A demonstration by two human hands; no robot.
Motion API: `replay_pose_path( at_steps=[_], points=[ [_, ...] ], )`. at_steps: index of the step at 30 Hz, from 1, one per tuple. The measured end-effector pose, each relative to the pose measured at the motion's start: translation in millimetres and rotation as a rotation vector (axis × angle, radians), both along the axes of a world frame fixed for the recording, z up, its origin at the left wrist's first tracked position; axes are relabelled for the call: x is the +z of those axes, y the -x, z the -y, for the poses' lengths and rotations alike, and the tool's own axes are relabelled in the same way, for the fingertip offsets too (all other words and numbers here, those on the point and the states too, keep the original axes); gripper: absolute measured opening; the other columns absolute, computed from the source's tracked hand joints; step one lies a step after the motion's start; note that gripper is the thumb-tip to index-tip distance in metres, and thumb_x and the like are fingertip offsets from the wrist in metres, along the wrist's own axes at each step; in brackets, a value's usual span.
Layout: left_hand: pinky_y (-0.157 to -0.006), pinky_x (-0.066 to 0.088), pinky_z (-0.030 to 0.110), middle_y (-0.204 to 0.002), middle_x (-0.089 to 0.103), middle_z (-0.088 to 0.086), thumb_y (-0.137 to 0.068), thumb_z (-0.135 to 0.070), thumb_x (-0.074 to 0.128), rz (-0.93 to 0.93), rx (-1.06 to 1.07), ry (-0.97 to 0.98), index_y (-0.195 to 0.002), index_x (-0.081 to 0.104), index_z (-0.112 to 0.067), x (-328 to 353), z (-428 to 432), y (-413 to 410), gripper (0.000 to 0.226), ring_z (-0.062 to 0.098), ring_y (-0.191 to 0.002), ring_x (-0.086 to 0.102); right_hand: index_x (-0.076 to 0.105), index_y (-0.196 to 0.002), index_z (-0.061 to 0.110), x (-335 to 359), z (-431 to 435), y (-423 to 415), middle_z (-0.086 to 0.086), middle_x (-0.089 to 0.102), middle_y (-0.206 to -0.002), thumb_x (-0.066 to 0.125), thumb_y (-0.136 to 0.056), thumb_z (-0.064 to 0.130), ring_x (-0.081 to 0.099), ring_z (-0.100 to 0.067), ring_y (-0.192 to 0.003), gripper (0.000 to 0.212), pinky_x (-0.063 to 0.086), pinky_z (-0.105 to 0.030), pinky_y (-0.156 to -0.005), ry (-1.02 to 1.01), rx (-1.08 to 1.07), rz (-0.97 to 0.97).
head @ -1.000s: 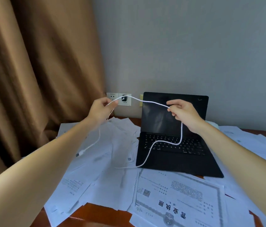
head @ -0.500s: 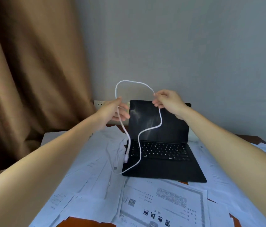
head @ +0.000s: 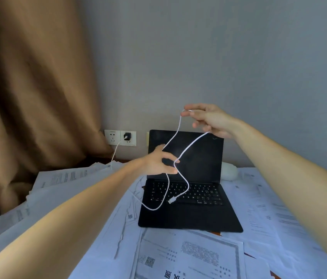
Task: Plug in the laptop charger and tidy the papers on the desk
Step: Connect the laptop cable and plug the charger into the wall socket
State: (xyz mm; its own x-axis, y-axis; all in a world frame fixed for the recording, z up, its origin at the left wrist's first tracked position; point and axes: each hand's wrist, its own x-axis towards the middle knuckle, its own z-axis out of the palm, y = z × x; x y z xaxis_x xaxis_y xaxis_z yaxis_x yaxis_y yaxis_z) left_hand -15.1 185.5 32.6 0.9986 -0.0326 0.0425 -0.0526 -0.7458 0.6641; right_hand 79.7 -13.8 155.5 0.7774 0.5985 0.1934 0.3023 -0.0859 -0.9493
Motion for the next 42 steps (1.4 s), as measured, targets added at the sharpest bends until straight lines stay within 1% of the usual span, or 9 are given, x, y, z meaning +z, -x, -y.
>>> replay_pose_path(
  at_steps=[3, 7, 12, 15, 17, 23, 32, 39, 42],
  points=[
    [-0.111, 0.047, 0.037, -0.128, 0.066, -0.002, -0.101, -0.023, 0.067, 0.012, 0.046, -0.022, -0.130, 0.069, -0.024, -18.0, 4.2, -11.9, 0.029, 0.005, -0.096, 0.062, 0.063, -0.125, 0.020, -3.1, 11.0, -15.0, 0.005, 0.075, -0.116, 0.055, -0.103, 0.014, 0.043, -0.008, -0.054, 0.024, 0.025, -0.016, -0.038, 0.015, -0.043, 0.083],
    [-0.081, 0.055, 0.024, -0.109, 0.072, 0.003, -0.104, -0.008, 0.055, -0.027, 0.122, 0.080, -0.122, 0.067, -0.016, -26.3, -8.6, -24.3, 0.024, 0.016, -0.089, 0.075, 0.068, -0.119, 0.031, 2.2, 30.6, -28.4, 0.012, 0.073, -0.099, 0.080, -0.077, 0.036, 0.051, -0.004, -0.068, 0.044, 0.038, -0.018, -0.059, 0.131, -0.271, 0.246],
    [-0.050, 0.055, 0.023, -0.093, 0.069, 0.012, -0.104, 0.007, 0.041, 0.114, 0.351, 0.186, -0.107, 0.071, -0.009, -6.3, -31.7, -32.7, 0.035, 0.020, -0.063, 0.069, 0.063, -0.107, 0.015, -18.0, 49.6, -60.6, -0.001, 0.074, -0.096, 0.069, -0.090, 0.021, 0.063, -0.015, -0.094, 0.019, 0.041, -0.014, -0.069, 0.196, -0.503, 0.482],
    [-0.068, 0.065, 0.040, -0.082, 0.069, 0.020, -0.104, 0.006, 0.043, 0.270, 0.499, 0.319, -0.100, 0.071, -0.005, 10.6, -48.6, -50.4, 0.030, 0.032, -0.069, 0.071, 0.067, -0.100, 0.013, -35.7, 53.4, -73.9, 0.001, 0.067, -0.087, 0.067, -0.092, 0.018, 0.061, -0.017, -0.085, 0.010, 0.040, -0.012, -0.067, 0.214, -0.538, 0.554],
    [-0.075, 0.061, 0.028, -0.087, 0.068, 0.015, -0.102, 0.008, 0.043, 0.350, 0.522, 0.319, -0.093, 0.071, -0.004, 20.2, -58.9, -63.4, 0.031, 0.024, -0.072, 0.067, 0.068, -0.099, 0.013, -45.3, 53.7, -83.9, 0.004, 0.063, -0.081, 0.063, -0.090, 0.012, 0.059, -0.016, -0.081, 0.010, 0.042, -0.017, -0.069, 0.231, -0.526, 0.569],
    [-0.108, 0.042, 0.025, -0.134, 0.062, 0.004, -0.101, 0.003, 0.049, 0.383, 0.532, 0.195, -0.130, 0.070, -0.010, 36.3, -86.6, -110.2, 0.038, 0.021, -0.122, 0.058, 0.072, -0.105, 0.028, -66.0, 56.7, -119.2, 0.003, 0.066, -0.093, 0.055, -0.094, 0.015, 0.060, -0.022, -0.089, 0.024, 0.051, -0.039, -0.083, 0.347, -0.581, 0.698],
    [-0.100, 0.033, 0.019, -0.146, 0.058, 0.007, -0.103, -0.012, 0.057, 0.169, 0.371, 0.127, -0.142, 0.061, -0.010, 55.5, -83.6, -195.5, 0.039, 0.024, -0.137, 0.053, 0.077, -0.112, 0.017, -92.3, 70.2, -173.3, -0.011, 0.072, -0.112, 0.050, -0.099, 0.006, 0.064, -0.032, -0.106, 0.031, 0.047, -0.036, -0.089, 0.433, -0.661, 0.746],
    [-0.120, 0.036, 0.044, -0.148, 0.057, 0.006, -0.097, -0.060, 0.050, -0.016, 0.224, -0.025, -0.146, 0.055, -0.012, 71.6, -55.9, -236.9, 0.069, 0.027, -0.136, 0.053, 0.074, -0.118, 0.014, -101.8, 98.1, -195.9, -0.013, 0.069, -0.126, 0.043, -0.095, -0.003, 0.061, -0.033, -0.119, 0.043, 0.048, -0.037, -0.101, 0.502, -0.719, 0.619],
    [-0.114, 0.043, 0.044, -0.136, 0.065, 0.002, -0.088, -0.068, 0.045, -0.016, 0.171, -0.056, -0.128, 0.065, -0.015, 66.9, -38.4, -240.7, 0.070, 0.024, -0.120, 0.064, 0.074, -0.118, 0.016, -107.6, 111.4, -193.9, -0.011, 0.068, -0.128, 0.041, -0.094, -0.003, 0.059, -0.031, -0.124, 0.045, 0.046, -0.038, -0.107, 0.528, -0.704, 0.531]
  ],
)
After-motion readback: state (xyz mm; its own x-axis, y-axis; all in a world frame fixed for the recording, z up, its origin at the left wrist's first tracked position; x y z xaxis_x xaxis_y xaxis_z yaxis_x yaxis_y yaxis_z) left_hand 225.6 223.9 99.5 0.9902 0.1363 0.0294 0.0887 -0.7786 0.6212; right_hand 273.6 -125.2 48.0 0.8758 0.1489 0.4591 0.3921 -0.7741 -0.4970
